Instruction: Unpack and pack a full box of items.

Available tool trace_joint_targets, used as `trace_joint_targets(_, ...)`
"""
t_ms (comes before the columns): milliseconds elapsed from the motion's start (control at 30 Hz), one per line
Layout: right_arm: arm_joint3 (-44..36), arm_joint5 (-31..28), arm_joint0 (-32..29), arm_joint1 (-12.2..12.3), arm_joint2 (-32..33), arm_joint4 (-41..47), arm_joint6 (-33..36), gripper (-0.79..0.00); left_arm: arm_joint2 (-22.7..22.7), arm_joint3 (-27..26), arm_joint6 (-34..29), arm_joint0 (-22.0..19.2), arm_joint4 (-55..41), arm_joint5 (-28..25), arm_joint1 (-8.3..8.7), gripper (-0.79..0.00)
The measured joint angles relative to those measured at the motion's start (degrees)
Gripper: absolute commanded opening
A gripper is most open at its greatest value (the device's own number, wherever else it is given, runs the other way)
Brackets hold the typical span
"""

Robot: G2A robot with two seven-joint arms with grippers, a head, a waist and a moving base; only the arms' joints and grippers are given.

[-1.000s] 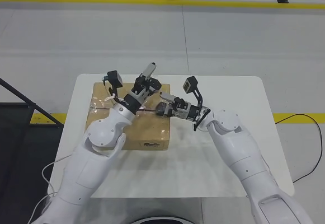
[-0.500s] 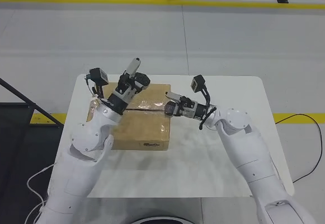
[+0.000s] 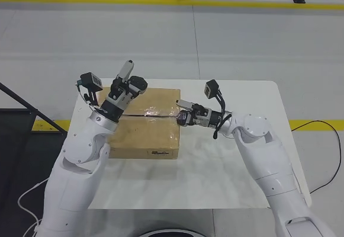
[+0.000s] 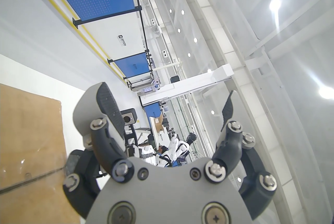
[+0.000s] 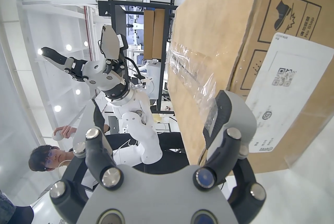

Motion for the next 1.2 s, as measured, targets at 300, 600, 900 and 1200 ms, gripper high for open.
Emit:
trace_joint_targets(300, -0.45, 1.29, 0.33, 0.35, -0.36, -1.45, -0.2, -0.317, -4.07, -2.6, -0.47, 1.9, -1.91, -0.82, 0.37, 0.0)
trace_joint_targets(600, -0.99, 2.27, 0.58, 0.81, -0.32, -2.52, 0.42, -0.394, -9.94, -7.46, -2.5, 5.9, -5.72, -0.96, 0.94, 0.0)
trace_joint_targets(900, -1.46, 3.95, 0.89, 1.26, -0.52, -4.61, 0.03, -0.413, -14.44, -10.5, -5.33, 10.91, -7.65, -1.46, 1.45, 0.0)
trace_joint_targets(1200, -2.91, 5.1, 0.3, 1.88, 0.0, -6.24, -0.42, -0.262, -16.91, -9.38, -7.22, 14.13, -8.16, -0.91, 1.84, 0.0)
